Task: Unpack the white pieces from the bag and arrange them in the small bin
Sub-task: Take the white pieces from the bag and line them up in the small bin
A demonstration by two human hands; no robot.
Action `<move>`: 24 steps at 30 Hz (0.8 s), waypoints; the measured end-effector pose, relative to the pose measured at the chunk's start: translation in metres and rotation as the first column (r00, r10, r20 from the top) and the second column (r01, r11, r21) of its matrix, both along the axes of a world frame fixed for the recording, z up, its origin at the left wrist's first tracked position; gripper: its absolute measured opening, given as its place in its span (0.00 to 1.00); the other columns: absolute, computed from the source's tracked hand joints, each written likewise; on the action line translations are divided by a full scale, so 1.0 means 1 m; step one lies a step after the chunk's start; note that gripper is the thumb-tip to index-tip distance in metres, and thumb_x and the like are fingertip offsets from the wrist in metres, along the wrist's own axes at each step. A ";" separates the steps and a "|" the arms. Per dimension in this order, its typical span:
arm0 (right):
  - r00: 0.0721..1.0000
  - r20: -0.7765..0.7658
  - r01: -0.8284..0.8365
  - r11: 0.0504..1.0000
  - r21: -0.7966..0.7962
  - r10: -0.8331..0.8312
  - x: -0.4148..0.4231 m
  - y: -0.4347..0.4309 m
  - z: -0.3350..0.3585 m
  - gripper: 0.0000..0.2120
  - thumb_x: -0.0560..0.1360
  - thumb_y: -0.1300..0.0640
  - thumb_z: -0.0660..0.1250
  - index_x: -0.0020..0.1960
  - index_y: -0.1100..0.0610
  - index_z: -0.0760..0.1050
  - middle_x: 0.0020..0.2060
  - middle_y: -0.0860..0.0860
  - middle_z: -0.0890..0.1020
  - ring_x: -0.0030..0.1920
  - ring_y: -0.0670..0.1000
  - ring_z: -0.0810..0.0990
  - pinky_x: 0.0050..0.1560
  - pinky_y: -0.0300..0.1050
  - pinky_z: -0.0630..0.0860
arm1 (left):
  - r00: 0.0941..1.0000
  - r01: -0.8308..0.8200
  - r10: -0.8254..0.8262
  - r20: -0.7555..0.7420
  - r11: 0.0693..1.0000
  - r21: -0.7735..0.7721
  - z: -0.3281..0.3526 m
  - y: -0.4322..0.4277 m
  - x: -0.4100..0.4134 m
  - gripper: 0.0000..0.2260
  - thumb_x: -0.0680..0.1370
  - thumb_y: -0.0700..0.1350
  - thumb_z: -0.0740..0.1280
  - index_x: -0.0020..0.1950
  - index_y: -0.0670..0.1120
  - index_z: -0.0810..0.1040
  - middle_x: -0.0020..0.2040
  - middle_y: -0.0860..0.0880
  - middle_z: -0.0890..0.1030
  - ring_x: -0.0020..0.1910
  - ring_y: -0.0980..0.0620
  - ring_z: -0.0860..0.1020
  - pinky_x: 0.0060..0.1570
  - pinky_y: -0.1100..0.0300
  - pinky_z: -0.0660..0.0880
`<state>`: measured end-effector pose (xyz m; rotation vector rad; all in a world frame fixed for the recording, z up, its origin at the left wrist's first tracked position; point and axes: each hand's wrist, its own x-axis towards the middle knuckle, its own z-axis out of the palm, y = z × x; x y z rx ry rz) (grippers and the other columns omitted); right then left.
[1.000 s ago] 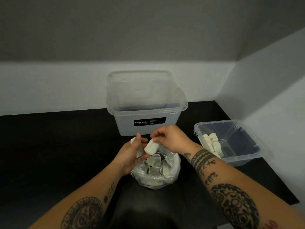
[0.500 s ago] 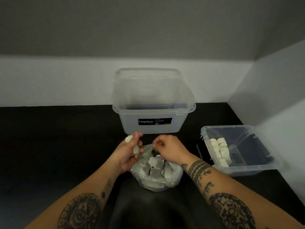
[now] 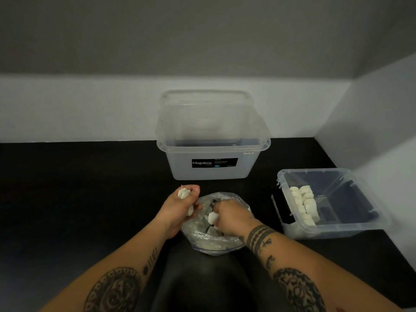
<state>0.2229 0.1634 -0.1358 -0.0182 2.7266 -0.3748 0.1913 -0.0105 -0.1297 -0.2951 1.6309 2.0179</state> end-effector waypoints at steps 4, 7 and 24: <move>0.952 0.068 0.291 0.812 -0.506 -0.299 0.000 0.012 0.033 0.08 0.74 0.53 0.76 0.51 0.53 0.82 0.46 0.51 0.85 0.46 0.50 0.84 0.47 0.47 0.83 | 1.000 -0.011 0.010 0.009 1.000 0.015 0.005 -0.001 0.000 0.09 0.81 0.47 0.69 0.61 0.47 0.79 0.42 0.46 0.82 0.44 0.47 0.82 0.53 0.49 0.82; 0.893 0.169 0.397 0.554 -0.731 -0.417 0.004 0.014 0.057 0.09 0.75 0.59 0.76 0.52 0.61 0.82 0.40 0.53 0.85 0.35 0.44 0.82 0.35 0.38 0.79 | 0.997 0.078 -0.079 0.023 0.997 0.029 0.010 0.001 0.004 0.13 0.81 0.52 0.69 0.62 0.46 0.79 0.45 0.46 0.85 0.44 0.48 0.83 0.42 0.55 0.80; 0.743 0.124 0.429 0.326 -0.842 -0.657 0.031 0.016 0.064 0.09 0.78 0.54 0.73 0.53 0.60 0.81 0.42 0.52 0.86 0.39 0.45 0.84 0.39 0.37 0.80 | 0.995 0.089 -0.087 -0.039 0.994 0.067 0.015 0.003 0.017 0.07 0.79 0.39 0.71 0.57 0.43 0.81 0.52 0.38 0.86 0.48 0.41 0.86 0.37 0.59 0.81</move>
